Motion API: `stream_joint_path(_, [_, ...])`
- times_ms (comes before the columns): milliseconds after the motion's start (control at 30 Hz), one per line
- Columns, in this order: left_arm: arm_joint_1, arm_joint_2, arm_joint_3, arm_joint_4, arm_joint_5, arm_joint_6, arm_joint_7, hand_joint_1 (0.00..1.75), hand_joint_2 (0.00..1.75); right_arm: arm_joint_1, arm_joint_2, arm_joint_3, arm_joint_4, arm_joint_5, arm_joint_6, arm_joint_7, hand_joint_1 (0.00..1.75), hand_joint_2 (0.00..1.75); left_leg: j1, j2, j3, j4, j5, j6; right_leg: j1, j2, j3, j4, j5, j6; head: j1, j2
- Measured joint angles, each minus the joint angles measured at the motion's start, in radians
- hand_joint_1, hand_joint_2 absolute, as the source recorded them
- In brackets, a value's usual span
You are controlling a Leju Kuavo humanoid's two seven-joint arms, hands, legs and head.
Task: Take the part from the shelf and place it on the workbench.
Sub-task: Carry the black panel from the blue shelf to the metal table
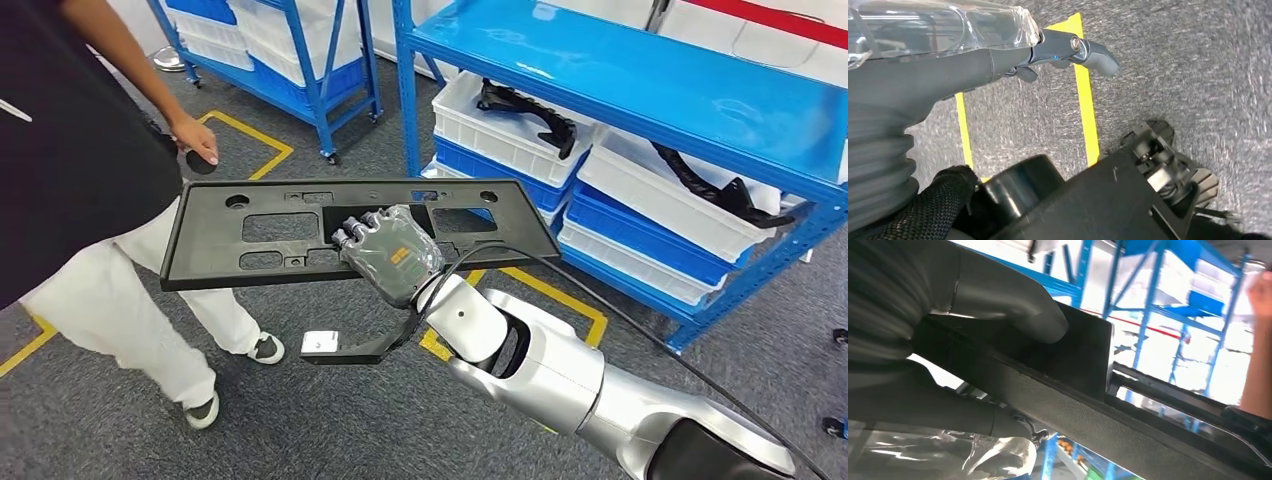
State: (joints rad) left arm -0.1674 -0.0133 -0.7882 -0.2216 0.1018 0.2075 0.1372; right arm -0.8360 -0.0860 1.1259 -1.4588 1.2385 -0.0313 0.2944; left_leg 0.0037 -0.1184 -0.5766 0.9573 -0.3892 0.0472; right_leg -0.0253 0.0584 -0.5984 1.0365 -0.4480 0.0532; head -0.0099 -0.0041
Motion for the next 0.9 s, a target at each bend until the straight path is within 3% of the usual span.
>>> stream_joint_path(67, [-0.001, 0.006, -0.001, 0.000, -0.003, -0.003, 0.008, 0.00, 1.75, 0.003, 0.001, 0.000, -0.004, 0.000, 0.000, 0.004, 1.75, 1.75, 0.003, -0.023, -0.012, 0.006, 0.000, -0.013, -0.003, 0.030, 0.020, -0.048, 0.007, -0.005, 0.000, 0.000])
stream_joint_path(133, [0.002, 0.014, -0.002, 0.000, -0.004, -0.003, 0.012, 0.00, 1.75, 0.005, 0.003, 0.000, -0.008, 0.000, 0.002, 0.008, 1.75, 1.75, 0.007, -0.033, -0.022, 0.007, 0.003, -0.025, 0.000, 0.008, 0.019, -0.052, 0.008, -0.018, 0.000, 0.000])
stream_joint_path(200, [0.003, 0.020, -0.004, -0.001, -0.004, -0.002, 0.012, 0.00, 1.75, 0.005, 0.006, 0.001, -0.012, 0.000, 0.004, 0.009, 1.75, 1.75, 0.004, 0.014, -0.044, 0.048, -0.019, -0.036, -0.001, -0.019, 0.021, -0.054, 0.010, -0.031, -0.004, 0.000])
stream_joint_path(267, [-0.001, 0.021, -0.007, -0.002, -0.003, -0.001, 0.008, 0.00, 1.75, 0.006, 0.007, 0.001, -0.015, -0.001, 0.008, 0.009, 1.75, 1.75, 0.002, 0.075, -0.098, 0.168, -0.076, -0.045, 0.002, -0.046, 0.023, -0.055, 0.008, -0.039, -0.008, 0.000])
stream_joint_path(333, [-0.005, 0.022, -0.008, -0.005, -0.001, -0.001, 0.003, 0.00, 1.75, 0.010, 0.007, 0.002, -0.016, -0.001, 0.013, 0.008, 1.75, 1.75, 0.003, 0.091, -0.150, 0.288, -0.120, -0.049, 0.006, -0.075, 0.026, -0.055, 0.004, -0.043, -0.008, 0.000])
stream_joint_path(367, [-0.005, 0.022, -0.009, -0.007, 0.000, -0.002, 0.000, 0.00, 1.75, 0.012, 0.007, 0.004, -0.017, -0.002, 0.016, 0.008, 1.75, 1.75, 0.003, 0.093, -0.154, 0.305, -0.121, -0.048, 0.007, -0.089, 0.028, -0.055, 0.002, -0.044, -0.009, 0.000])
stream_joint_path(400, [-0.004, 0.021, -0.010, -0.008, 0.000, -0.004, -0.002, 0.00, 1.75, 0.014, 0.008, 0.005, -0.018, -0.002, 0.018, 0.008, 1.75, 1.75, 0.002, 0.096, -0.139, 0.284, -0.105, -0.045, 0.009, -0.102, 0.031, -0.055, 0.000, -0.045, -0.009, 0.000])
stream_joint_path(433, [-0.002, 0.021, -0.012, -0.009, -0.004, -0.007, -0.005, 0.00, 1.75, 0.015, 0.008, 0.006, -0.020, -0.002, 0.021, 0.008, 1.75, 1.75, 0.001, 0.103, -0.107, 0.228, -0.076, -0.040, 0.011, -0.114, 0.034, -0.055, -0.003, -0.045, -0.009, 0.000])
stream_joint_path(500, [0.003, 0.019, -0.017, -0.009, -0.013, -0.011, -0.007, 0.00, 1.75, 0.014, 0.009, 0.007, -0.026, -0.002, 0.023, 0.008, 1.75, 1.75, -0.013, 0.148, -0.037, 0.086, -0.025, -0.022, 0.017, -0.133, 0.039, -0.055, -0.007, -0.042, -0.009, 0.000])
stream_joint_path(533, [0.005, 0.018, -0.019, -0.009, -0.014, -0.012, -0.007, 0.00, 1.75, 0.014, 0.009, 0.007, -0.029, -0.002, 0.024, 0.009, 1.75, 1.75, -0.021, 0.168, -0.016, 0.038, -0.013, -0.014, 0.019, -0.142, 0.039, -0.056, -0.009, -0.040, -0.009, 0.000])
stream_joint_path(567, [0.008, 0.017, -0.021, -0.009, -0.012, -0.011, -0.007, 0.00, 1.75, 0.014, 0.009, 0.007, -0.031, -0.002, 0.025, 0.009, 1.75, 1.75, -0.028, 0.180, -0.007, 0.014, -0.012, -0.007, 0.022, -0.151, 0.038, -0.056, -0.010, -0.037, -0.009, 0.000])
stream_joint_path(667, [0.012, 0.015, -0.022, -0.009, -0.008, -0.010, -0.008, 0.00, 1.75, 0.014, 0.010, 0.007, -0.033, -0.003, 0.029, 0.008, 1.75, 1.75, -0.033, 0.159, -0.011, 0.007, -0.013, 0.001, 0.023, -0.178, 0.038, -0.059, -0.010, -0.030, -0.009, 0.000])
stream_joint_path(767, [0.012, 0.014, -0.022, -0.009, -0.008, -0.010, -0.009, 0.00, 1.75, 0.014, 0.011, 0.007, -0.035, -0.003, 0.030, 0.008, 1.75, 1.75, -0.032, 0.152, -0.011, 0.003, -0.011, 0.004, 0.023, -0.184, 0.040, -0.060, -0.011, -0.027, -0.009, 0.000])
stream_joint_path(800, [0.012, 0.013, -0.022, -0.009, -0.009, -0.010, -0.010, 0.00, 1.75, 0.014, 0.012, 0.007, -0.036, -0.003, 0.030, 0.008, 1.75, 1.75, -0.028, 0.147, -0.008, -0.002, -0.008, 0.007, 0.023, -0.176, 0.041, -0.058, -0.015, -0.025, -0.008, 0.000])
stream_joint_path(833, [0.011, 0.011, -0.022, -0.009, -0.009, -0.010, -0.011, 0.00, 1.75, 0.014, 0.012, 0.007, -0.038, -0.004, 0.030, 0.008, 1.75, 1.75, -0.024, 0.136, -0.004, -0.008, -0.003, 0.012, 0.022, -0.147, 0.024, -0.018, -0.039, -0.023, -0.008, 0.000])
stream_joint_path(900, [0.010, 0.004, -0.022, -0.009, -0.009, -0.010, -0.013, 0.00, 1.75, 0.015, 0.012, 0.007, -0.042, -0.007, 0.031, 0.008, 1.75, 1.75, -0.017, 0.106, 0.003, -0.017, 0.003, 0.020, 0.019, -0.083, -0.042, 0.122, -0.106, -0.019, -0.006, 0.000])
